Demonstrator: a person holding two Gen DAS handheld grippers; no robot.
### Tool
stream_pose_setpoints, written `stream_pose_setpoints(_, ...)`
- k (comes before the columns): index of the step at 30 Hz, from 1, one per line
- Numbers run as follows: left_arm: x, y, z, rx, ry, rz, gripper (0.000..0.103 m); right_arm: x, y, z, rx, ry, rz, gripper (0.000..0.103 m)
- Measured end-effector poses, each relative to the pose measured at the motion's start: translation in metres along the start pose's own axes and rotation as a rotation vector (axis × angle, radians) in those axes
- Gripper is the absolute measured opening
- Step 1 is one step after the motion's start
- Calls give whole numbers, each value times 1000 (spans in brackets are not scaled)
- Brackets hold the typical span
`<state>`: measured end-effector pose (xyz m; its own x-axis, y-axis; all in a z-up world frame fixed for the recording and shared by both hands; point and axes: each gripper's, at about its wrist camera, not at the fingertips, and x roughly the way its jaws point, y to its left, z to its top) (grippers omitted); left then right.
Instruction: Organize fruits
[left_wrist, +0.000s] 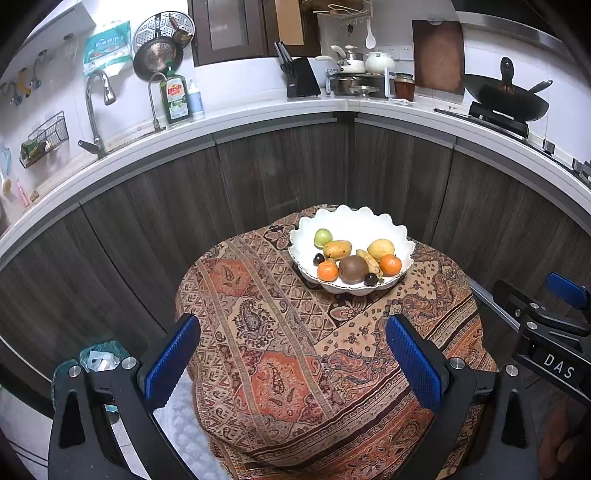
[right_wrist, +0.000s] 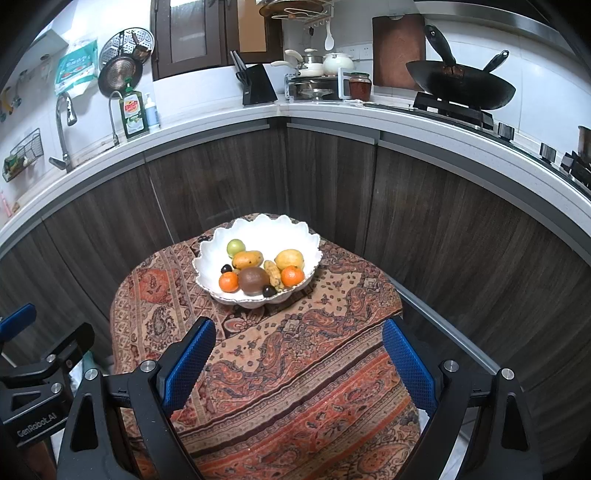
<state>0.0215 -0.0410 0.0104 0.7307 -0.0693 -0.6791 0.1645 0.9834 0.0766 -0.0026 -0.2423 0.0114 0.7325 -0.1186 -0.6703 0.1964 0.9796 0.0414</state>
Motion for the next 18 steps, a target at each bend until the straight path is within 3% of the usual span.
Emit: stream_pose_setpoints(18,2,1,-2,-12,10,6,102,0,1,0,-4,0,2,93)
